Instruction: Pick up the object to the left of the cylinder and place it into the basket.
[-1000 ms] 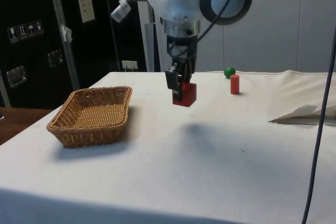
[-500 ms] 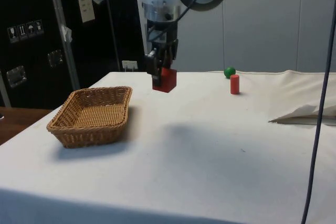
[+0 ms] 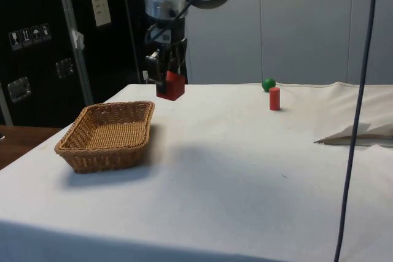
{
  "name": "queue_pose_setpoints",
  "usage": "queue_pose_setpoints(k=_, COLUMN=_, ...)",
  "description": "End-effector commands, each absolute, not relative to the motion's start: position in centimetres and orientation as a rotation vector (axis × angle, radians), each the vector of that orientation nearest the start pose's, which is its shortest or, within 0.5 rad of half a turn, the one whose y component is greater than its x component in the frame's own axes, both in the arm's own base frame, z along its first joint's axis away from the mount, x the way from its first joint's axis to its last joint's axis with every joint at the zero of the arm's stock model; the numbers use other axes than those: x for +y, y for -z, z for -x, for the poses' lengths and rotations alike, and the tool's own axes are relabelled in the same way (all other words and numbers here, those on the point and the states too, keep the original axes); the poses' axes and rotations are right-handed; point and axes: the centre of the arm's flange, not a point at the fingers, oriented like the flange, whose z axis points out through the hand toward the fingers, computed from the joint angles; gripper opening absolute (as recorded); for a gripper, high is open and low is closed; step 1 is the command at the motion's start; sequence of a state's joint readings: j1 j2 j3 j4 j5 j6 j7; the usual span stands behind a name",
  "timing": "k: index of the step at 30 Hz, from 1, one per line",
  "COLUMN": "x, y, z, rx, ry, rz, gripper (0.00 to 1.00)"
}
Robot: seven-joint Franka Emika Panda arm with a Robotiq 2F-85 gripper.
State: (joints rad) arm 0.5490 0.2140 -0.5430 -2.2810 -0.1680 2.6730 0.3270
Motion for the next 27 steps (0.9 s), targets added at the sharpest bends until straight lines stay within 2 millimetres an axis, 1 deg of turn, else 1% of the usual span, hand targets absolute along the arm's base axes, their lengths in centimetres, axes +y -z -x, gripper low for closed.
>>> queue_pose_setpoints(k=1, x=1.1, y=-29.4, z=-55.5, rx=0.257, ry=0.368, rz=3.264, gripper=0.03)
queue_pose_setpoints(k=2, x=1.0, y=-29.4, z=-55.5, rx=0.258, ry=0.382, rz=3.275, gripper=0.03)
queue_pose_setpoints(k=8, x=1.2, y=-29.2, z=-57.7, rx=0.25, ry=0.396, rz=3.28, gripper=0.03)
queue_pose_setpoints(k=11, x=1.3, y=-29.1, z=-58.3, rx=0.25, ry=0.403, rz=3.285, gripper=0.03)
queue_pose_setpoints(k=13, x=1.3, y=-28.9, z=-59.3, rx=0.249, ry=0.417, rz=3.292, gripper=0.03)
queue_pose_setpoints(k=17, x=1.3, y=-28.6, z=-60.6, rx=0.247, ry=0.434, rz=3.303, gripper=0.03)
queue_pose_setpoints(k=18, x=1.2, y=-28.6, z=-60.3, rx=0.254, ry=0.447, rz=3.313, gripper=0.03)
queue_pose_setpoints(k=19, x=1.4, y=-28.5, z=-61.3, rx=0.248, ry=0.445, rz=3.307, gripper=0.03)
queue_pose_setpoints(k=25, x=1.8, y=-27.8, z=-63.5, rx=0.251, ry=0.477, rz=3.316, gripper=0.03)
queue_pose_setpoints(k=26, x=1.5, y=-28.0, z=-63.0, rx=0.255, ry=0.486, rz=3.327, gripper=0.03)
queue_pose_setpoints(k=27, x=1.8, y=-27.8, z=-63.5, rx=0.251, ry=0.477, rz=3.316, gripper=0.03)
